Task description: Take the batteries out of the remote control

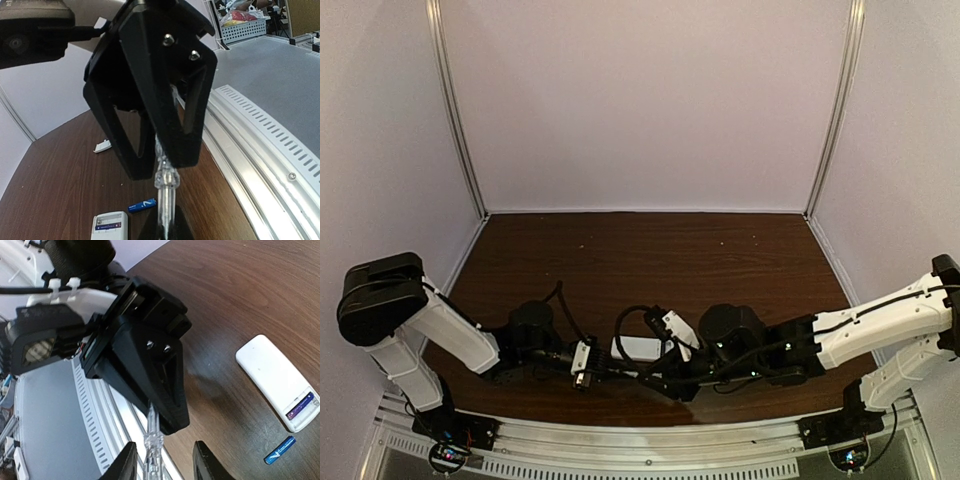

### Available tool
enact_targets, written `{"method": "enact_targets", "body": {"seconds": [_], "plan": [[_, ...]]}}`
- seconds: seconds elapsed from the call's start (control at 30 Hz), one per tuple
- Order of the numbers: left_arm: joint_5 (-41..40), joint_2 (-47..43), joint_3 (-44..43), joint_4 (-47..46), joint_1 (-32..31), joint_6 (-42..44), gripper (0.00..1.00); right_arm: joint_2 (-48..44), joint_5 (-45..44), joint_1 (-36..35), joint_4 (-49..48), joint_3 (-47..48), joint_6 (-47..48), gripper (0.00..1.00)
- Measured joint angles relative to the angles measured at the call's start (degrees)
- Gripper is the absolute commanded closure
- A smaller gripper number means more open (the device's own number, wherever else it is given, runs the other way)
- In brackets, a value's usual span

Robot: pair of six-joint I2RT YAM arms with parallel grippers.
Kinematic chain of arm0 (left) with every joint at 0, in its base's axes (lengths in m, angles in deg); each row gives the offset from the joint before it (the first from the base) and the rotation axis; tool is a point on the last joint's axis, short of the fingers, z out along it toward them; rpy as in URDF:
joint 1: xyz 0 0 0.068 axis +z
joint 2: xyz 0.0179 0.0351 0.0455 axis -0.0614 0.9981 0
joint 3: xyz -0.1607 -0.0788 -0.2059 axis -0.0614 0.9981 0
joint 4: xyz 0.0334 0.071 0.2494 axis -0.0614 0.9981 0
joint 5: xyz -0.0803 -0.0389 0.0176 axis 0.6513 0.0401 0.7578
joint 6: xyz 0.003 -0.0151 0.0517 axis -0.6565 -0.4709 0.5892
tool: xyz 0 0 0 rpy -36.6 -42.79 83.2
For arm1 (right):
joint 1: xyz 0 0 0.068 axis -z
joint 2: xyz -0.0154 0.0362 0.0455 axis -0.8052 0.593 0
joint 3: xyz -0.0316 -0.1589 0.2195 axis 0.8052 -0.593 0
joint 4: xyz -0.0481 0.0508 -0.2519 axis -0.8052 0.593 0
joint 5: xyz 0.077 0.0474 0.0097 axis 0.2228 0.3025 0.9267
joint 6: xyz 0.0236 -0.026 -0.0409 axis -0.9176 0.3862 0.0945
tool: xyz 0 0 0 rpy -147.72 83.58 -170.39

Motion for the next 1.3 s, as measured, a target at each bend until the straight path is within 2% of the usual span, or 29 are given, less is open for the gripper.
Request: {"method": "enact_targets", "body": {"seconds": [0.03,0.07,0.37,0.5,0.7,0.87,1.07,1.3], "plan": [[0.13,0.0,-0.37,0.09,-0.04,-0.55,1.0,-0.24,-1.05,0.0,-0.39,-0.07,0.42,0.44],[0.26,0.0,-0.74,0.17,-0.15,-1.07,1.0,-0.55,-1.99,0.0,-1.03,-0.24,0.5,0.42],[1.77,0.22,-5.33,1.42,-0.15,-8.24,1.0,-4.15,-10.6,-1.33,-5.55,-3.56,3.08,0.45],[2.58,0.31,-6.71,1.46,-0.15,-10.58,1.0,-6.86,-13.22,-2.14,-6.54,-5.51,4.24,0.56],[3.58,1.18,-8.44,3.61,-0.15,-12.2,1.0,-7.93,-14.23,-2.47,-6.78,-6.21,5.29,0.6],[3.96,1.84,-9.22,5.01,-0.15,-12.57,1.0,-7.89,-14.25,-2.56,-6.78,-6.21,5.53,0.69],[4.2,1.95,-9.33,5.97,-0.15,-12.72,1.0,-6.54,-14.14,-2.84,-6.6,-5.79,5.62,0.64],[4.44,2.1,-9.44,6.62,-0.15,-12.74,1.0,-5.9,-13.92,-2.84,-5.84,-5.55,5.73,0.68]]}}
